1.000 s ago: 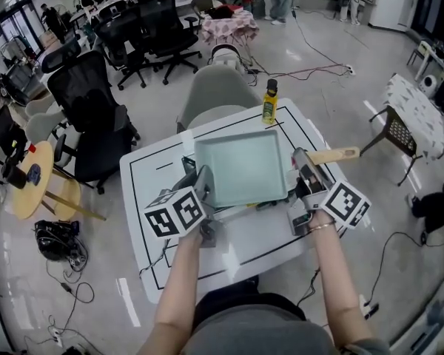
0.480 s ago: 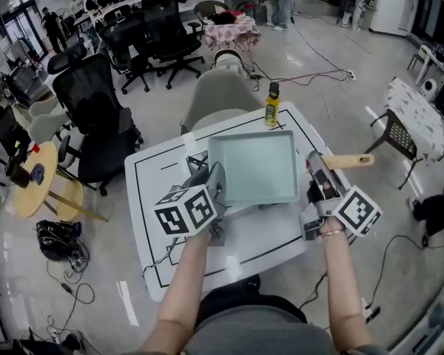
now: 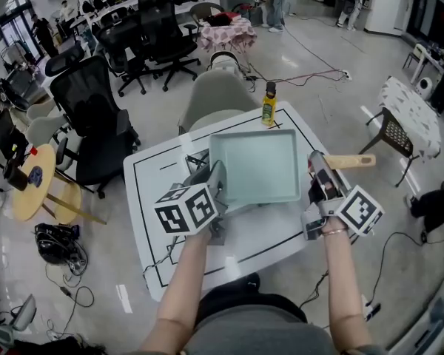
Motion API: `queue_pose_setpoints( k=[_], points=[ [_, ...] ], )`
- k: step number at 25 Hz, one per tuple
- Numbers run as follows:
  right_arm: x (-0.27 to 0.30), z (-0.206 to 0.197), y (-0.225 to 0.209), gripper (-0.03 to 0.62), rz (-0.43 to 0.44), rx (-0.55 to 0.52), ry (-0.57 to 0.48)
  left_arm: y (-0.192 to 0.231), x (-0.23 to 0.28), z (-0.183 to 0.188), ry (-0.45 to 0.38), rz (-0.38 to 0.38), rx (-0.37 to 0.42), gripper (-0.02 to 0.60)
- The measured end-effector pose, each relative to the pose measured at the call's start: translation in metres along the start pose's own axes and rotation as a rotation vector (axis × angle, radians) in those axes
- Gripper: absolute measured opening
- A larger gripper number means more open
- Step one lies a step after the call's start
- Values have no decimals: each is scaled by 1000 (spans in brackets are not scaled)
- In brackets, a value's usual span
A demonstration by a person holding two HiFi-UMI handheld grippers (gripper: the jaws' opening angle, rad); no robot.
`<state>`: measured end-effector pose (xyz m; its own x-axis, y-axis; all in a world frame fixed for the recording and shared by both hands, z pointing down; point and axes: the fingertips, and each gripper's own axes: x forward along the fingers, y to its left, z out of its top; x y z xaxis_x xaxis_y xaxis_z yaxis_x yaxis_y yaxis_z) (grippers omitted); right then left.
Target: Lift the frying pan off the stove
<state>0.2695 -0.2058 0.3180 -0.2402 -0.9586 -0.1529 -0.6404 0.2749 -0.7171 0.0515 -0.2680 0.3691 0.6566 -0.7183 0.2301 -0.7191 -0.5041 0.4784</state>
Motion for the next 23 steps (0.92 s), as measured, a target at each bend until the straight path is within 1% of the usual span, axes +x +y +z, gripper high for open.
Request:
queue_pose_setpoints(
  k=[3, 7, 23],
  points=[
    [-4, 0, 0, 141, -7, -9, -1, -2, -2, -1, 1, -9, -1, 20],
    [-5, 3, 2, 141, 9, -27, -4, -5, -3, -2, -7, -15, -3, 20],
    [1, 7, 4, 141, 22, -16, 2, -5, -3, 8, -31, -4, -6, 18]
  ],
)
